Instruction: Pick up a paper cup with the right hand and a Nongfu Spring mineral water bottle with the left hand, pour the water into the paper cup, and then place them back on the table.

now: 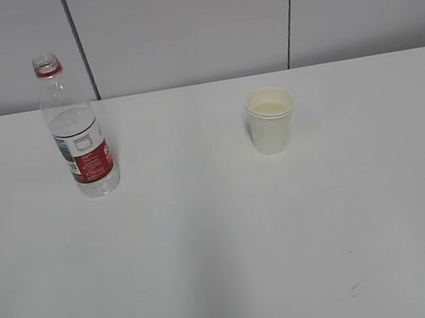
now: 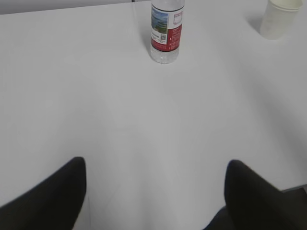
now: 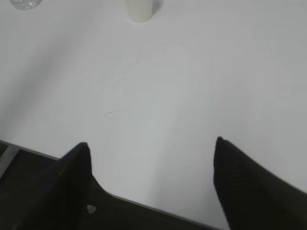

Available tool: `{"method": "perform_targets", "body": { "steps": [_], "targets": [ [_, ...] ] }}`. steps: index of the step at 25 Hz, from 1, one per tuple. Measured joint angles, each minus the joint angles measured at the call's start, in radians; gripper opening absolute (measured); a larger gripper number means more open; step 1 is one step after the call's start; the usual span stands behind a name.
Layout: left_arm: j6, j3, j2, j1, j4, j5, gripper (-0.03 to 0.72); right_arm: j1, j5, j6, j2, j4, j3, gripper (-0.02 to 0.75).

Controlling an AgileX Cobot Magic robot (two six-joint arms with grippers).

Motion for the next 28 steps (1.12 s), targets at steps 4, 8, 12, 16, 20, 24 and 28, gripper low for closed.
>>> {"method": "perform_targets", "body": {
  "steps": [4,8,12,16,20,24,28],
  "targets": [
    [0.0,0.0,0.0,0.0,0.0,0.0,0.544,0.0,0.0,-0.002,0.0,-0.004,0.0,0.591],
    [0.0,0.0,0.0,0.0,0.0,-0.001,0.544,0.0,0.0,-0.004,0.0,-0.004,0.0,0.591],
    [0.0,0.0,0.0,0.0,0.0,-0.003,0.544,0.0,0.0,-0.006,0.0,-0.004,0.0,0.591],
    [0.0,0.0,0.0,0.003,-0.006,-0.003,0.544,-0.062,0.0,-0.006,0.0,-0.004,0.0,0.591],
    [0.0,0.0,0.0,0.033,-0.006,-0.003,0.544,-0.181,0.0,-0.006,0.0,-0.004,0.0,0.591],
    [0.0,0.0,0.0,0.062,-0.006,-0.003,0.544,-0.217,0.0,-0.006,0.0,-0.004,0.0,0.591],
    [0.0,0.0,0.0,0.066,-0.007,-0.003,0.544,-0.217,0.0,-0.007,0.0,-0.004,0.0,0.591]
  ]
}}
